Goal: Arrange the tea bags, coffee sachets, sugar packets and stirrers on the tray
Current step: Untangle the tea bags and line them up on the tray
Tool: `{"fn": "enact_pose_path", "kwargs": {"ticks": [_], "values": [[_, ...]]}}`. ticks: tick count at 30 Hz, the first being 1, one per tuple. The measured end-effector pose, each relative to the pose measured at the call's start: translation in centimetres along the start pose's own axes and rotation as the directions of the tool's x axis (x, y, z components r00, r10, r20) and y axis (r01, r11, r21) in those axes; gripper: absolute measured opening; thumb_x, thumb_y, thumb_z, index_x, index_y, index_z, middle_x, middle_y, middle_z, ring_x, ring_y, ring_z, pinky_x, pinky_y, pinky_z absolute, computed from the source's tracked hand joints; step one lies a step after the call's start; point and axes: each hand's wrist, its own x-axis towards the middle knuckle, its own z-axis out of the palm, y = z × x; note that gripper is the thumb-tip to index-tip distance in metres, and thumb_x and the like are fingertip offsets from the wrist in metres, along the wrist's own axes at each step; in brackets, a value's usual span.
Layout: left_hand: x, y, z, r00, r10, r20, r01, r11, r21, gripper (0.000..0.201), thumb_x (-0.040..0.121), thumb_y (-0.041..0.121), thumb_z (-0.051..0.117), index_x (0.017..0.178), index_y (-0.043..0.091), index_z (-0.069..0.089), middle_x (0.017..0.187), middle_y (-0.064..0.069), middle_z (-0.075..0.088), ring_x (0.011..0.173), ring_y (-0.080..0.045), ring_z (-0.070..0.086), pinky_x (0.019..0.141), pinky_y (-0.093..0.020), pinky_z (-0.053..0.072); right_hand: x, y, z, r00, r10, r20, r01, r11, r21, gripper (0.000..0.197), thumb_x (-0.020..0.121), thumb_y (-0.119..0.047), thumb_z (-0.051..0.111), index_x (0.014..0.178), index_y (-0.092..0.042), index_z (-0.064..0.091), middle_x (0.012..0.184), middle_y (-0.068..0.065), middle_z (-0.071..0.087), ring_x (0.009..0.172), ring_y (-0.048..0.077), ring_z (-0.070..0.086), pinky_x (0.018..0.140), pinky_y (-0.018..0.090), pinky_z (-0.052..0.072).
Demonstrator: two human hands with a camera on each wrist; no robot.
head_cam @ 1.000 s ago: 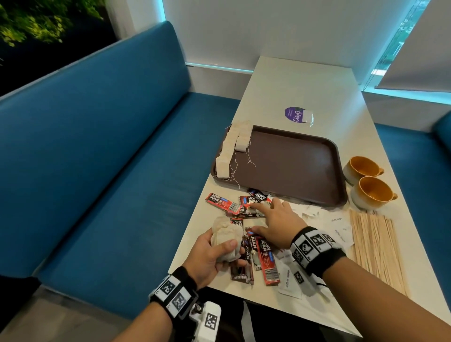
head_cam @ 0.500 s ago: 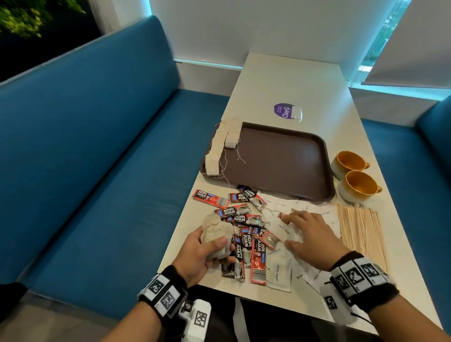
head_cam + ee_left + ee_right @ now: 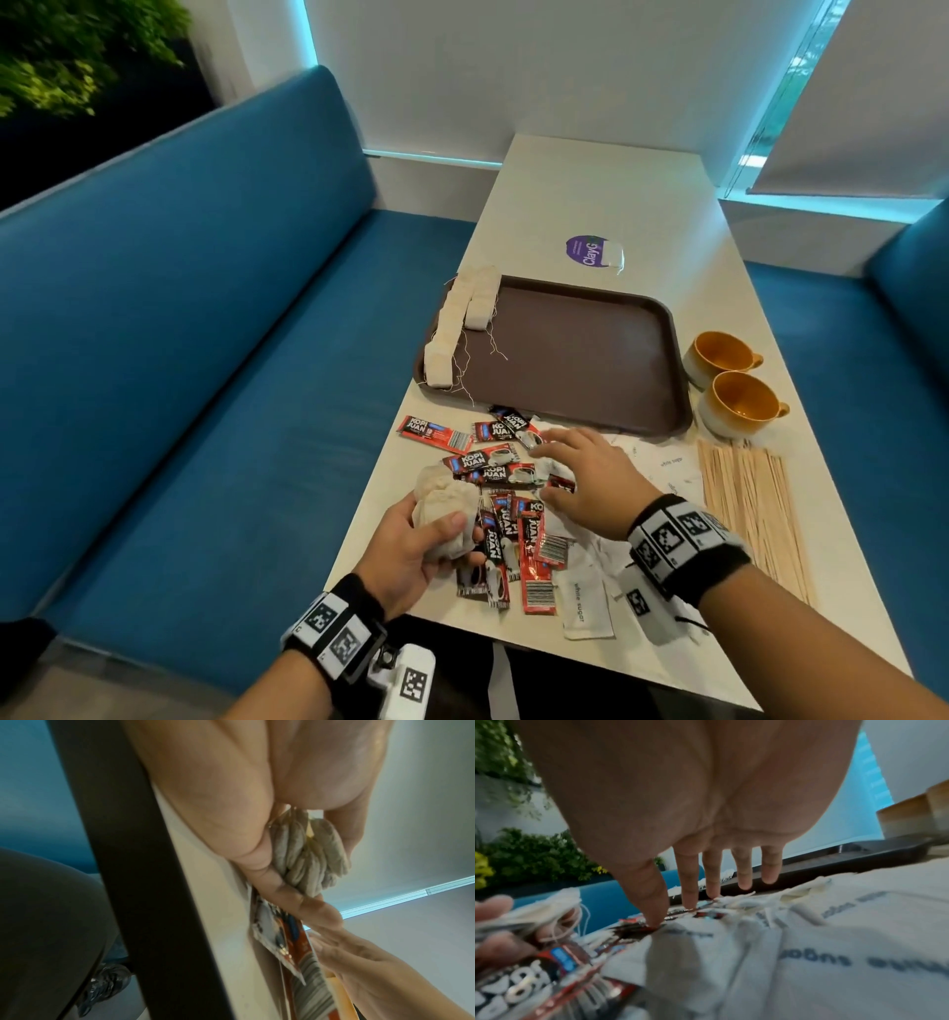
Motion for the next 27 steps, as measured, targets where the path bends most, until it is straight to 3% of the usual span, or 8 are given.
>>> {"fn": "enact_pose_path", "kwargs": {"ticks": [6, 10, 13, 16, 21, 25, 27], "values": [[0.0, 0.1, -0.2, 0.999, -0.026, -0.019, 0.027, 0.999, 0.023, 0.075, 0.065, 0.027, 0.089, 0.128, 0.005, 0.053, 0.095, -0.028, 0.069, 0.071, -0.037, 0.07, 0.059, -0.031, 0.047, -0.4, 2.2, -0.6, 0.99, 0.127, 0.059, -0.124, 0.991, -0.049, 0.051, 0.095, -0.057, 0.056, 0.143, -0.041, 0.051, 0.155, -0.011, 0.038, 0.141, 0.014, 0.035, 0.117, 0.039, 0.033], [-0.1, 0.1, -0.2, 1.0, -0.021, -0.004, 0.021, 1.0, 0.02, 0.074, 0.065, 0.027, 0.089, 0.127, 0.005, 0.055, 0.095, -0.028, 0.07, 0.071, -0.037, 0.07, 0.064, -0.033, 0.047, -0.5, 2.9, -0.8, 0.986, 0.164, 0.016, -0.163, 0.985, -0.049, 0.042, 0.094, -0.058, 0.057, 0.13, -0.039, 0.06, 0.139, -0.011, 0.049, 0.127, 0.013, 0.04, 0.109, 0.036, 0.039], [-0.1, 0.1, -0.2, 1.0, -0.017, -0.006, 0.018, 1.0, 0.02, 0.075, 0.065, 0.027, 0.09, 0.127, 0.004, 0.055, 0.095, -0.028, 0.07, 0.072, -0.037, 0.07, 0.065, -0.035, 0.048, 0.3, 1.8, -0.9, 0.993, 0.118, -0.031, -0.118, 0.993, -0.015, 0.038, 0.095, -0.054, 0.058, 0.128, -0.036, 0.06, 0.137, -0.011, 0.051, 0.125, 0.013, 0.042, 0.106, 0.035, 0.041], [-0.2, 0.1, -0.1, 1.0, -0.008, -0.023, 0.008, 1.0, 0.007, 0.075, 0.066, 0.028, 0.089, 0.127, 0.003, 0.054, 0.094, -0.028, 0.069, 0.071, -0.036, 0.069, 0.067, -0.034, 0.047, 1.7, 0.0, -0.6, 0.999, 0.022, -0.029, -0.022, 1.0, 0.014, 0.043, 0.094, -0.052, 0.061, 0.134, -0.035, 0.057, 0.146, -0.012, 0.047, 0.133, 0.013, 0.04, 0.113, 0.037, 0.038], [-0.3, 0.7, 0.5, 1.0, 0.0, -0.005, -0.001, 0.998, -0.061, 0.062, 0.076, 0.009, 0.08, 0.129, -0.005, 0.051, 0.093, -0.024, 0.065, 0.075, -0.029, 0.066, 0.052, -0.034, 0.054, 3.4, -1.5, 0.4, 0.998, -0.053, 0.033, 0.051, 0.997, 0.058, 0.046, 0.093, -0.047, 0.063, 0.137, -0.037, 0.055, 0.153, -0.012, 0.042, 0.141, 0.013, 0.036, 0.118, 0.041, 0.033], [-0.5, 0.7, 0.5, 1.0, 0.003, 0.007, -0.002, 0.995, -0.097, 0.062, 0.076, 0.007, 0.081, 0.129, -0.007, 0.051, 0.097, -0.023, 0.063, 0.077, -0.027, 0.064, 0.051, -0.032, 0.054, 3.0, -0.9, 1.7, 0.994, -0.079, 0.073, 0.081, 0.997, -0.016, 0.054, 0.092, -0.055, 0.061, 0.143, -0.044, 0.046, 0.157, -0.016, 0.037, 0.145, 0.012, 0.032, 0.121, 0.047, 0.027], [-0.6, 0.7, 0.6, 1.0, 0.003, 0.004, -0.003, 0.996, -0.09, 0.062, 0.075, 0.007, 0.082, 0.127, -0.006, 0.052, 0.094, -0.019, 0.065, 0.077, -0.026, 0.065, 0.052, -0.032, 0.055, 2.6, -0.6, 1.7, 0.996, -0.073, 0.061, 0.075, 0.997, -0.033, 0.05, 0.092, -0.056, 0.059, 0.14, -0.044, 0.048, 0.153, -0.017, 0.042, 0.143, 0.011, 0.034, 0.12, 0.047, 0.027]]}}
